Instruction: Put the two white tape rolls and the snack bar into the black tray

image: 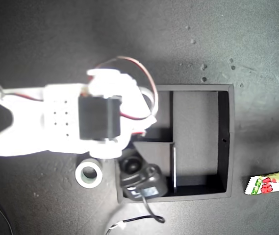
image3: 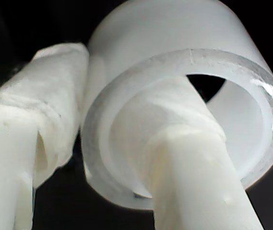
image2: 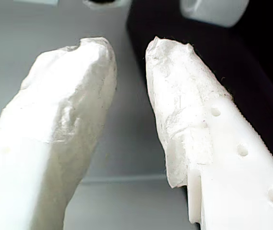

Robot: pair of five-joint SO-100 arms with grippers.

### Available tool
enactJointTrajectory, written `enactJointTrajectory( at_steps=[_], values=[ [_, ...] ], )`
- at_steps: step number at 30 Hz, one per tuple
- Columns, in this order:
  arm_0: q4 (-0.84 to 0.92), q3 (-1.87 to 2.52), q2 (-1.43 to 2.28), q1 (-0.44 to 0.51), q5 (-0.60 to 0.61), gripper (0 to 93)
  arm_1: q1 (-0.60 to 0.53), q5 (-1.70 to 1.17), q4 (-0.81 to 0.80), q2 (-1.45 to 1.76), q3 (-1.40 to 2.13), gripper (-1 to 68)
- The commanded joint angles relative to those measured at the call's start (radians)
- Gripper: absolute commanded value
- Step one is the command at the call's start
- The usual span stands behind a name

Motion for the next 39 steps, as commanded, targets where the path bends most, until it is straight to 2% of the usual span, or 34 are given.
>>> enactJointTrajectory(
  at_steps=[1,5,7,9,12,16,20,28,32,35,39],
  values=[
    [0.021,-0.115,-0.043,0.005,-0.006,0.4,-0.046,0.011,0.037,-0.253,-0.272,12.0],
    [0.021,-0.135,-0.074,0.021,-0.018,0.3,-0.051,0.241,0.299,-0.643,-0.664,21.6],
    [0.021,-0.135,-0.075,0.029,-0.020,0.3,-0.049,0.414,0.459,-0.762,-0.799,24.1],
    [0.021,-0.121,-0.074,0.032,-0.025,0.8,-0.058,0.588,0.568,-0.788,-0.822,27.3],
    [0.021,-0.095,-0.075,0.034,-0.034,8.2,-0.107,0.845,0.703,-0.787,-0.784,30.6],
    [0.023,-0.083,-0.077,0.034,-0.051,16.7,-0.202,1.129,0.755,-0.772,-0.703,33.4],
    [0.023,-0.078,-0.040,0.023,-0.063,17.0,-0.302,1.335,0.712,-0.772,-0.644,34.2],
    [0.023,0.101,0.272,-0.028,-0.123,14.8,-0.497,1.605,0.403,-0.772,-0.419,31.6],
    [0.023,0.202,0.479,-0.008,-0.206,14.7,-0.566,1.667,0.233,-0.772,-0.279,31.3],
    [0.023,0.345,0.649,0.025,-0.311,14.8,-0.609,1.727,0.158,-0.773,-0.170,31.5],
    [0.020,0.546,0.816,0.118,-0.479,15.5,-0.623,1.758,0.078,-0.773,-0.058,29.9]
  ],
)
